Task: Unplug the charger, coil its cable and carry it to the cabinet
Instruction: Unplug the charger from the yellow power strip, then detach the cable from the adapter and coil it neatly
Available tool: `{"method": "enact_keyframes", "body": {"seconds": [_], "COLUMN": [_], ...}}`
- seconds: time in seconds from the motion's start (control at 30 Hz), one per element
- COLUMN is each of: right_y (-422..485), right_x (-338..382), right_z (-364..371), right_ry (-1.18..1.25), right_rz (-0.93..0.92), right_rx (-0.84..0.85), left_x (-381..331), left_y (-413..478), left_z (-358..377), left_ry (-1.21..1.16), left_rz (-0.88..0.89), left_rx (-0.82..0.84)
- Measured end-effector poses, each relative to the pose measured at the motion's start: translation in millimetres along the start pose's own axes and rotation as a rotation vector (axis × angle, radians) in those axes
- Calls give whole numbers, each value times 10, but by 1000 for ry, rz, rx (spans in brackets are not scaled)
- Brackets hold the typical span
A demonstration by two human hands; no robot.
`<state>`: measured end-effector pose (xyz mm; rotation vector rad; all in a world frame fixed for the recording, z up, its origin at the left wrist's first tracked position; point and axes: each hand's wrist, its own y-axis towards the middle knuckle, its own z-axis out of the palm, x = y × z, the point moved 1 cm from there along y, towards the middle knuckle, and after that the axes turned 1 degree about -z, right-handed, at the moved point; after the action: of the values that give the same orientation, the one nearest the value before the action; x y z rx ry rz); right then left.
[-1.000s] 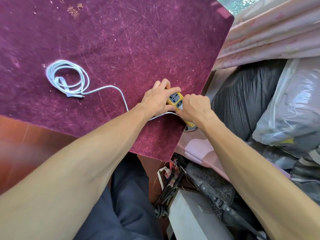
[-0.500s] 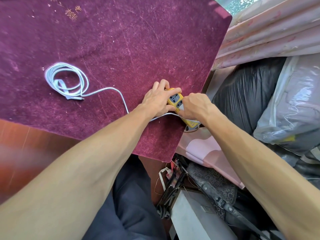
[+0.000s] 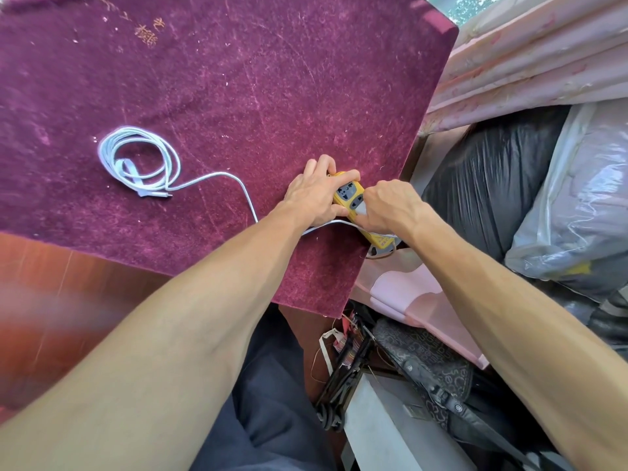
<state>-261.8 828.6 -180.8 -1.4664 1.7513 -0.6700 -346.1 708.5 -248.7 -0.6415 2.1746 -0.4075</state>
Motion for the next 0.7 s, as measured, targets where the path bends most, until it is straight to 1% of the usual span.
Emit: {"method": "enact_keyframes", "body": {"seconds": [0.3,0.53,0.6,0.63,0.7], "right_y": [10,-193,-386,-501,-787], "right_x": [-3,-21,-4,12,72], "right_z": [35,-5,39,68,110], "right_ry": [-6,79,189,310,687], "right_rz": [40,110,183,235,329], "right_rx": [15,1,6,16,35], "left_x": [12,-82,-165,-226,-377], "left_y": [21,-10,-47,-86,-258], "left_z": [37,-11,-97,-150,-286], "left_ry": [-16,25,47,53,4], "left_rz": [-3,-41,-77,-89,-92], "left_rx": [-7,9,37,44,13]}}
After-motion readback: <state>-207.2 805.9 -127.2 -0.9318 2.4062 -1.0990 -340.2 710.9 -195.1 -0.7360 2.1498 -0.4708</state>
